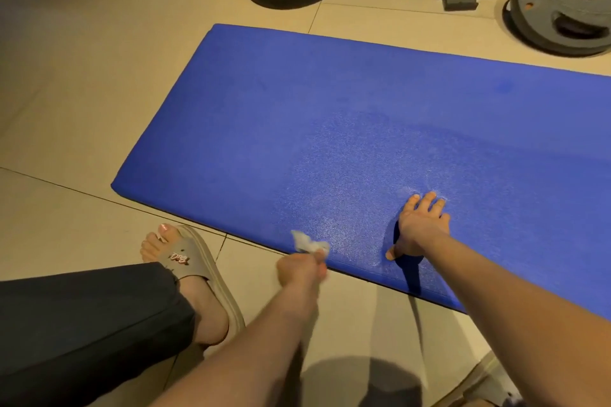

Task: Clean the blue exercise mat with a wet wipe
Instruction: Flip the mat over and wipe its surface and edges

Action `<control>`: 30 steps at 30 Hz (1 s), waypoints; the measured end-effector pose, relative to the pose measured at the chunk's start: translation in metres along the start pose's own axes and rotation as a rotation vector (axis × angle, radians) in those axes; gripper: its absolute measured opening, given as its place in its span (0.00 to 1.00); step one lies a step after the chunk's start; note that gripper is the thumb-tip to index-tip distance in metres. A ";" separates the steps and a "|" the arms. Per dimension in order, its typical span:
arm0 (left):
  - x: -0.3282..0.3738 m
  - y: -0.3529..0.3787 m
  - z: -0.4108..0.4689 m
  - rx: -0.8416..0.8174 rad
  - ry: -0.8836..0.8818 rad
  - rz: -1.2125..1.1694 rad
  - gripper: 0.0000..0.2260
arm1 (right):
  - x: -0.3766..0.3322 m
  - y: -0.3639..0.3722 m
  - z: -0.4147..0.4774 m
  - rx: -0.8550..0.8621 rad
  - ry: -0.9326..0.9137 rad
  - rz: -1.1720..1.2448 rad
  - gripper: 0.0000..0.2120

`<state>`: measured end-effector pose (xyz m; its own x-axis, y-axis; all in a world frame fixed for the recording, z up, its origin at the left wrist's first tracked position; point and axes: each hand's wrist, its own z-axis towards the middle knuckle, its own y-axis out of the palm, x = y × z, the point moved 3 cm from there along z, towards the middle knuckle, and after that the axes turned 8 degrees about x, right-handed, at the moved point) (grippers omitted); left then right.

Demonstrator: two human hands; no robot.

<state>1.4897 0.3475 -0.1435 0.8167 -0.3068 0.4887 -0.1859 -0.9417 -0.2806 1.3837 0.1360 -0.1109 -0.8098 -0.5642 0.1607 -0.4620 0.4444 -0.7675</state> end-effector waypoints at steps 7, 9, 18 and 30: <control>0.006 -0.005 0.001 0.118 0.120 0.001 0.09 | 0.003 0.001 -0.002 0.002 0.009 0.002 0.73; 0.045 -0.029 0.014 0.256 0.162 -0.060 0.07 | 0.002 0.001 -0.001 0.004 0.007 -0.004 0.73; 0.014 -0.015 0.009 0.068 0.065 0.083 0.12 | 0.000 -0.001 -0.002 0.011 0.012 -0.009 0.73; 0.041 -0.037 0.027 0.154 0.087 0.119 0.11 | 0.000 0.003 0.000 0.018 0.009 -0.004 0.73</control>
<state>1.5449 0.3736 -0.1358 0.7426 -0.4321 0.5117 -0.1873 -0.8675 -0.4608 1.3820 0.1375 -0.1129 -0.8116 -0.5592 0.1694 -0.4584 0.4297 -0.7779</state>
